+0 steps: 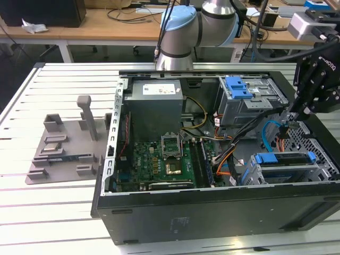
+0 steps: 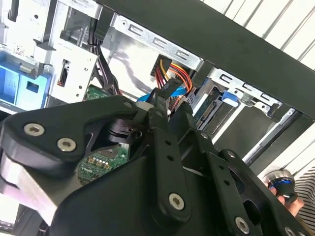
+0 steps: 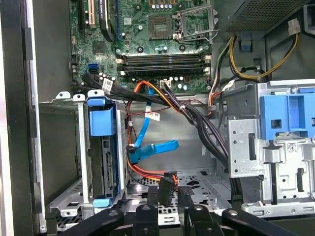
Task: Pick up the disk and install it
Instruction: 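Insert the first disk wire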
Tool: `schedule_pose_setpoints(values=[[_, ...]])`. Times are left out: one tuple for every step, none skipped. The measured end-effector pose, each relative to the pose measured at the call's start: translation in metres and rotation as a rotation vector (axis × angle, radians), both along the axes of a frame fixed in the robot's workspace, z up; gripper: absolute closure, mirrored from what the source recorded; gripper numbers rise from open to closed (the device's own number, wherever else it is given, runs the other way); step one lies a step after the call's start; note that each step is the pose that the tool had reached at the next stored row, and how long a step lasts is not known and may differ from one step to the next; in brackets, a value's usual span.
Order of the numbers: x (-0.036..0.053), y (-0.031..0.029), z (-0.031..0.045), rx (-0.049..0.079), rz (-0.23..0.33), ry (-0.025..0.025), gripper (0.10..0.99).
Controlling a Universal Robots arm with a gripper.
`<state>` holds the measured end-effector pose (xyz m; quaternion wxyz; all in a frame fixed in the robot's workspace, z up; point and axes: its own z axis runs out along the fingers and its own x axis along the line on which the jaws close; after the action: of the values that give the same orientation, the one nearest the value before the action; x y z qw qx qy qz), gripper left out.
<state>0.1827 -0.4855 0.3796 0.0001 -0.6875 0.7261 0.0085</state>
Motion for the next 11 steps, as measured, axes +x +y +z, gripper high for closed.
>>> schedule_pose_setpoints(values=[[0.0001,0.0011,-0.0036,0.0,0.0,0.0004,0.784],[0.0002,0.0021,-0.0067,0.0,0.0,0.0006,0.784],[0.0003,0.0025,-0.0087,-0.001,0.0,0.0008,0.784],[0.0005,0.0028,-0.0106,-0.001,0.0,0.001,0.784],[0.0006,0.0029,-0.0119,-0.002,0.0,0.001,0.784],[0.0006,0.0029,-0.013,-0.004,0.0,0.001,0.784],[0.0008,0.0029,-0.0145,-0.009,0.0,0.001,0.784],[0.0011,0.0029,-0.0161,-0.014,0.0,0.001,0.784],[0.0015,0.003,-0.0177,-0.017,0.0,0.0011,0.784],[0.0019,0.0031,-0.0194,-0.018,0.0,0.0012,0.784],[0.0023,0.0031,-0.0206,-0.019,0.0,0.0013,0.784]])
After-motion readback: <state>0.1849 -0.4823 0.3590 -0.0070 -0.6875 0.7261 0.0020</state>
